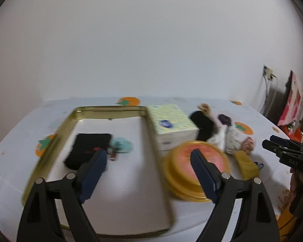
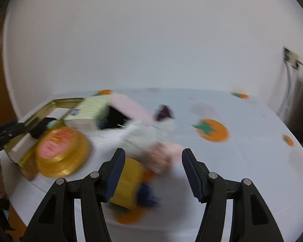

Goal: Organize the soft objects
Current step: 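Grasp the yellow cloth with left tool while right grasps blue cord charm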

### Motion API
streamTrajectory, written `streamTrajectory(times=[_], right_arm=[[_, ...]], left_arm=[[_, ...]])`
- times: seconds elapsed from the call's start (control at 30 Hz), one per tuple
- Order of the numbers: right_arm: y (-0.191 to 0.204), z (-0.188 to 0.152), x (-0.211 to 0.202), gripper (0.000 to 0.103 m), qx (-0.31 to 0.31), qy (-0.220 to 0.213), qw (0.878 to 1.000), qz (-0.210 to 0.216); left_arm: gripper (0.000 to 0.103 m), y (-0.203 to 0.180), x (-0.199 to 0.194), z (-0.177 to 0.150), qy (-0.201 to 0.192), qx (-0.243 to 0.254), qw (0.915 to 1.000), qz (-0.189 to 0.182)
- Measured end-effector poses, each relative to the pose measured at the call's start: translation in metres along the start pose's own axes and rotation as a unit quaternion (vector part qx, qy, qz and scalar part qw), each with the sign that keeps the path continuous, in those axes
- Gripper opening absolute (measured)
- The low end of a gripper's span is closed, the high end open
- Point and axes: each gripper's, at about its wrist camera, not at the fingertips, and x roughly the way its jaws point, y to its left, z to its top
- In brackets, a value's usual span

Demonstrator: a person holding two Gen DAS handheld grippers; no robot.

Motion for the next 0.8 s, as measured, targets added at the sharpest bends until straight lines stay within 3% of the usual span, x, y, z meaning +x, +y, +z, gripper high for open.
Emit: streamTrajectory(times=[0.2,0.37,0.57,0.6,0.63,0.8], right_arm=[[-0.023,-0.018,0.004,0.057,0.006,0.028,1.0,-0.002],[-0.015,-0.025,0.012,0.049,-0.018,0.05,0.998,0.022],[-0.004,-0.031,0.024,0.047,-0.045,0.085,0.994,0.042],[-0.001,-0.032,0.025,0.043,-0.051,0.088,0.994,0.045],[0.001,-0.033,0.026,0.031,-0.058,0.094,0.993,0.047],[0.014,-0.038,0.028,0.004,-0.094,0.103,0.988,0.063]], left_arm=[[0.086,-0.049,0.005,-0.003,0.009,0.048,0.9984,-0.028],[0.086,-0.073,0.012,-0.007,0.023,0.07,0.9966,-0.039],[0.086,-0.09,0.014,-0.011,0.03,0.086,0.9947,-0.048],[0.086,-0.091,0.014,-0.012,0.03,0.088,0.9945,-0.049],[0.086,-0.093,0.014,-0.013,0.031,0.089,0.9943,-0.05],[0.086,-0.098,0.016,-0.015,0.035,0.092,0.9937,-0.054]])
